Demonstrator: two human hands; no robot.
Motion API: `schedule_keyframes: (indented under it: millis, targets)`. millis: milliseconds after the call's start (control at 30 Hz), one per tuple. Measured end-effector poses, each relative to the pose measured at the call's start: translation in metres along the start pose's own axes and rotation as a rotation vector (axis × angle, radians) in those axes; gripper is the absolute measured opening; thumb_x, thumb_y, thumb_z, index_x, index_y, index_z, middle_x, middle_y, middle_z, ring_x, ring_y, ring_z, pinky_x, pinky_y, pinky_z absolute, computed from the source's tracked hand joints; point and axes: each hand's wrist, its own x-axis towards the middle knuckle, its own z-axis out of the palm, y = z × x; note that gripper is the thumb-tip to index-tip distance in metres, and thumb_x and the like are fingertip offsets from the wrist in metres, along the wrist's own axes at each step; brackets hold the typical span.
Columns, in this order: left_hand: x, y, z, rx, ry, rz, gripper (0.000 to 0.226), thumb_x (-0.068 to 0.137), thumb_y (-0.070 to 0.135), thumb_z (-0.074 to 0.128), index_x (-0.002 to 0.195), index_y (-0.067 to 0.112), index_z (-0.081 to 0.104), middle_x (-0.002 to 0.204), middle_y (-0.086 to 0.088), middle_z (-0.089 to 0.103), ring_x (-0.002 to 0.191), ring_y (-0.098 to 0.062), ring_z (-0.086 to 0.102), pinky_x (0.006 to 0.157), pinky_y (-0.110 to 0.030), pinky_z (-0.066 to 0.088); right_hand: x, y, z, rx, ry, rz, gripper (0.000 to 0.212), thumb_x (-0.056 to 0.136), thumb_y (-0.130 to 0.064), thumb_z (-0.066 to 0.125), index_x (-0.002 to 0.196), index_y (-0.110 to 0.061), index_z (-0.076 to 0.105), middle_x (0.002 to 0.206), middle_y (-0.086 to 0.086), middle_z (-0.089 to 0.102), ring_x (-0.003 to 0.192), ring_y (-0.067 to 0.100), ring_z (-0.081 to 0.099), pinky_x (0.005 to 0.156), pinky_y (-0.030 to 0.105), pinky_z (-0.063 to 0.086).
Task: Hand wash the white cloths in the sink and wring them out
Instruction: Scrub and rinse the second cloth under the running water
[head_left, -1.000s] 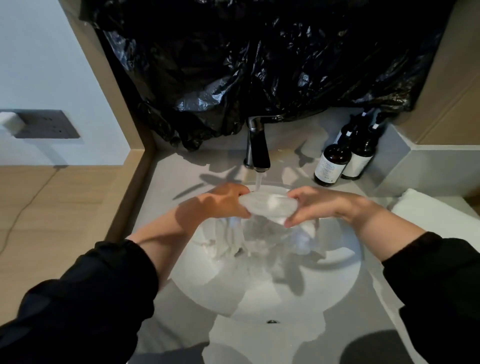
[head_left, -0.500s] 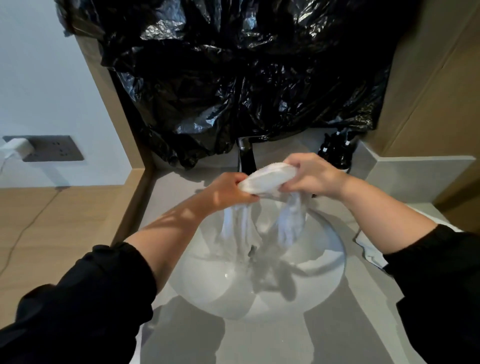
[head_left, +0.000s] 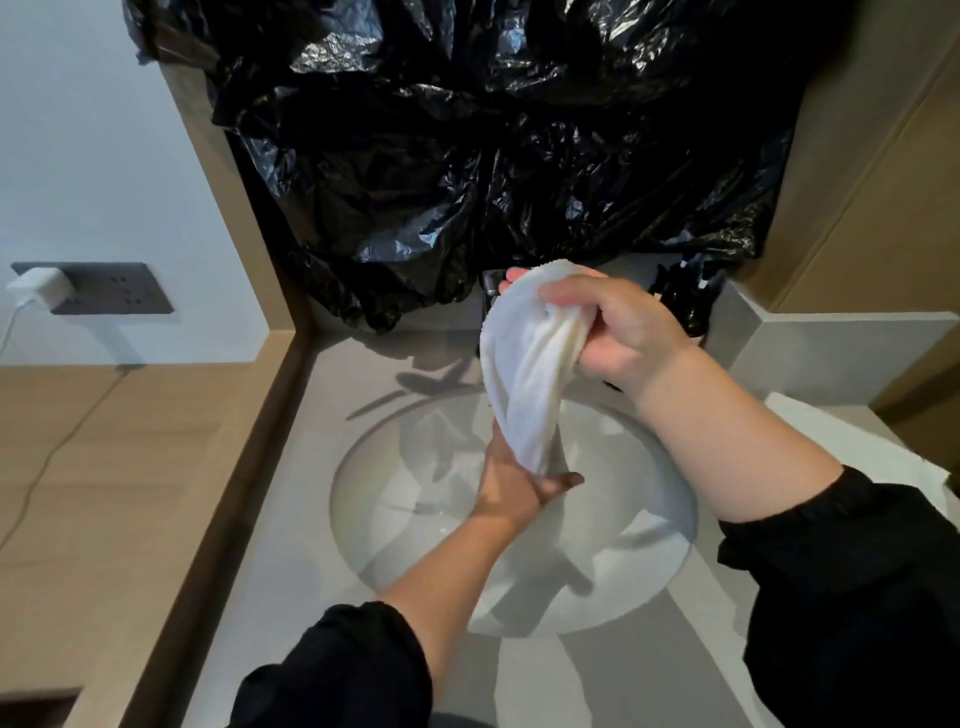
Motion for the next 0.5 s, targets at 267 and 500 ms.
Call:
schedule_keyframes:
  millis: [267, 500]
  targets:
    - [0.039, -0.051, -0.078, 0.032, -0.320, -0.187, 0.071, 0.057, 0.020, 0.076, 0.126, 0.012, 0.061, 0.128, -0.008, 0.062, 0.119, -0.025, 0.058, 0.092, -0.048, 0.052, -0.003, 0.069, -0.115, 0.314, 0.216, 0.108, 0.075, 0.041, -0.011, 0.086, 0.112, 0.001, 0.064, 0.117, 0.020, 0.064, 0.105, 0.032, 0.065, 0.086, 0.044, 0.055]
    - [0.058, -0.037, -0.107, -0.304, -0.301, -0.434, 0.076, 0.074, -0.012, 0.066, 0.138, 0.019, 0.039, 0.122, -0.012, 0.054, 0.113, -0.034, 0.054, 0.094, -0.047, 0.049, 0.019, 0.139, -0.130, 0.425, 0.394, 0.231, 0.065, 0.050, -0.018, 0.086, 0.110, -0.005, 0.061, 0.103, 0.016, 0.066, 0.092, 0.032, 0.065, 0.075, 0.043, 0.055]
